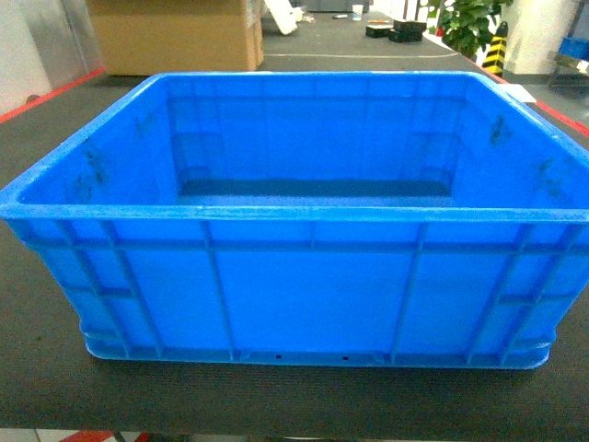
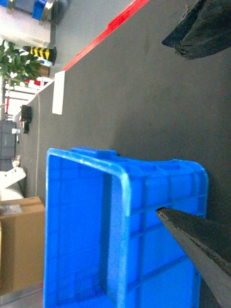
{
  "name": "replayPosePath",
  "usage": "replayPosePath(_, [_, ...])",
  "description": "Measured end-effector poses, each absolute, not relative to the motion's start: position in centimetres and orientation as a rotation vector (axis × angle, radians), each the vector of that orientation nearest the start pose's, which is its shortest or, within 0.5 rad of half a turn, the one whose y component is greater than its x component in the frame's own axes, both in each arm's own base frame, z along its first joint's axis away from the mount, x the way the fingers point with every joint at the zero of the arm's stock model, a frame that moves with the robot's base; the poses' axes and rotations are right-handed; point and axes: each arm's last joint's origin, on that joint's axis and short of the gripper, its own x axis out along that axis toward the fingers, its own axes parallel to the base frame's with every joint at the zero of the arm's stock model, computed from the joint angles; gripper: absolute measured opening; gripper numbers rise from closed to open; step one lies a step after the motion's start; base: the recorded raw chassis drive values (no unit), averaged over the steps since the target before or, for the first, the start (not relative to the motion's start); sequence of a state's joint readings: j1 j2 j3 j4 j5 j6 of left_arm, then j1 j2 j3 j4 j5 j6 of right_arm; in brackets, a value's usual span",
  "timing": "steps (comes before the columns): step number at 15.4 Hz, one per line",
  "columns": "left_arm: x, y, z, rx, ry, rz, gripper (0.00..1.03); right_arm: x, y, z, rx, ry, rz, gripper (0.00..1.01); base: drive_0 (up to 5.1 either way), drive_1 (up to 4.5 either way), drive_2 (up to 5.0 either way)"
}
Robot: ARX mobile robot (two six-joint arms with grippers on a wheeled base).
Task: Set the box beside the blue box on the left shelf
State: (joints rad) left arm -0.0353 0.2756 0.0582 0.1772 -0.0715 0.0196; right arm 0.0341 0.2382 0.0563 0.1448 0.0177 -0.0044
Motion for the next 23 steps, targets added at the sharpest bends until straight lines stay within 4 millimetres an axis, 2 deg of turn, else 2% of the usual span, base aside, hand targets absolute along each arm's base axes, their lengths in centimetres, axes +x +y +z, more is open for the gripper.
replayPosePath(1, [15.8,0.1,23.0,0.038,-0.09,0.02,0.98,15.0,0.6,23.3,0.009,-0.048,0.036,0.98,0.0,0.0,0.0])
replayPosePath(2, [18.0,0.1,24.5,0.054,-0.106,0.011,0.98,17.0,1.0,24.3,0.013,-0.01,0.052,0.98,0.0,0.0,0.0])
replayPosePath(3, [21.2,0.2,25.8,0.054,-0.045,-0.003,0.98,19.5,1.5,25.0,0.023,0.059,0.069,0.98,0.0,0.0,0.0])
replayPosePath(5, [26.9,0.2,26.0,0.022,0.116,-0.007,0.98,24.8,2.8,25.8,0.036,0.219,0.111,0.98,0.0,0.0,0.0])
replayPosePath(6, [29.1,-0.1,26.3,0.023,0.165,-0.02,0.98,27.1,3.2,26.2,0.035,0.263,0.106,0.98,0.0,0.0,0.0])
replayPosePath(8, [32.4,-1.1,26.1,0.026,0.286,-0.055,0.98,31.5,3.9,25.9,0.036,0.378,0.109,0.98,0.0,0.0,0.0])
replayPosePath(9, [33.7,-1.5,25.1,0.008,0.373,-0.062,0.98,33.0,4.1,25.1,0.033,0.438,0.1,0.98,0.0,0.0,0.0])
replayPosePath(11, [34.9,-1.8,22.7,-0.019,0.508,-0.056,0.98,34.7,4.2,23.2,0.028,0.547,0.07,0.98,0.0,0.0,0.0])
replayPosePath(13, [35.3,-1.9,21.1,-0.036,0.608,-0.034,0.98,35.1,4.2,21.7,0.047,0.635,0.077,0.98,0.0,0.0,0.0])
replayPosePath(15, [35.6,-1.8,20.9,-0.054,0.636,-0.009,0.98,35.2,4.1,21.0,0.066,0.671,0.063,0.98,0.0,0.0,0.0])
replayPosePath(22, [35.3,-2.9,20.2,-0.048,0.71,-0.055,0.98,35.3,3.9,20.6,0.085,0.683,0.044,0.98,0.0,0.0,0.0])
replayPosePath(23, [35.2,-3.0,20.2,-0.04,0.719,-0.051,0.92,35.3,3.9,20.7,0.082,0.681,0.045,0.94,0.0,0.0,0.0])
